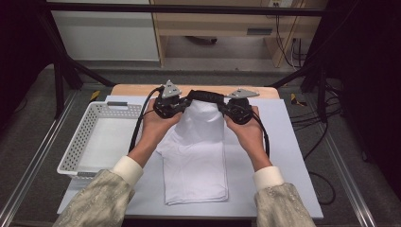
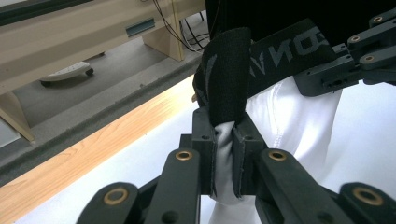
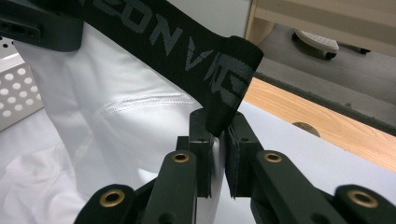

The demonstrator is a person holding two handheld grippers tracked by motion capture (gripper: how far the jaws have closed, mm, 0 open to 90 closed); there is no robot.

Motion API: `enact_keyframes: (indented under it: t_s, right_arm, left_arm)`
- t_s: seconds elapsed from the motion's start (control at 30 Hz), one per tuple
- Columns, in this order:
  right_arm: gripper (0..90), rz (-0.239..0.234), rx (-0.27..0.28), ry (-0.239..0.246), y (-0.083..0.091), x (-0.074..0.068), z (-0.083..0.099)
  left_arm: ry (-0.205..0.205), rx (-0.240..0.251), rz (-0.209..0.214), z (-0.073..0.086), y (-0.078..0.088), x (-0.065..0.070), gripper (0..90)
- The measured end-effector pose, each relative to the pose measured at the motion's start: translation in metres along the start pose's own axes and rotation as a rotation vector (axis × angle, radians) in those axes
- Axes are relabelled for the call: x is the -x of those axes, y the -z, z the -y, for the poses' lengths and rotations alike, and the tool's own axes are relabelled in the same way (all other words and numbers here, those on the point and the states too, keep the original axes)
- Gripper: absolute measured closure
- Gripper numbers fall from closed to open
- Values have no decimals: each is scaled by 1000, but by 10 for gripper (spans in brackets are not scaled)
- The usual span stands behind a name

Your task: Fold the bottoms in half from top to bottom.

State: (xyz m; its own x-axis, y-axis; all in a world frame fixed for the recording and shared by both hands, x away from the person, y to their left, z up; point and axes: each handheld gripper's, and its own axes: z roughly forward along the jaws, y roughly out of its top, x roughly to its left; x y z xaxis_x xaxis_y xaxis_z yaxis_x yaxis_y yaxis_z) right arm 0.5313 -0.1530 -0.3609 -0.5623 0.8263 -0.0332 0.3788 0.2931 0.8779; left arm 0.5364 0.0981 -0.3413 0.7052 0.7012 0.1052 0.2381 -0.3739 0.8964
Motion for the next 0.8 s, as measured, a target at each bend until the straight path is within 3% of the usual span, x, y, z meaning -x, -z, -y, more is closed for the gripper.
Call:
enact_keyframes:
  t_s: [0.3, 0.6, 0.8]
  right_arm:
    - [828, -16, 5, -1, 9, -10, 10]
    - [828, -17, 29, 14, 21, -20, 24]
    - [828, -35, 35, 5, 25, -25, 37]
  left_arm:
    - [3, 6, 24, 13, 12, 10, 819]
    - [-4, -6, 16, 20, 21, 24, 820]
    - [19, 4, 36, 35, 27, 32, 819]
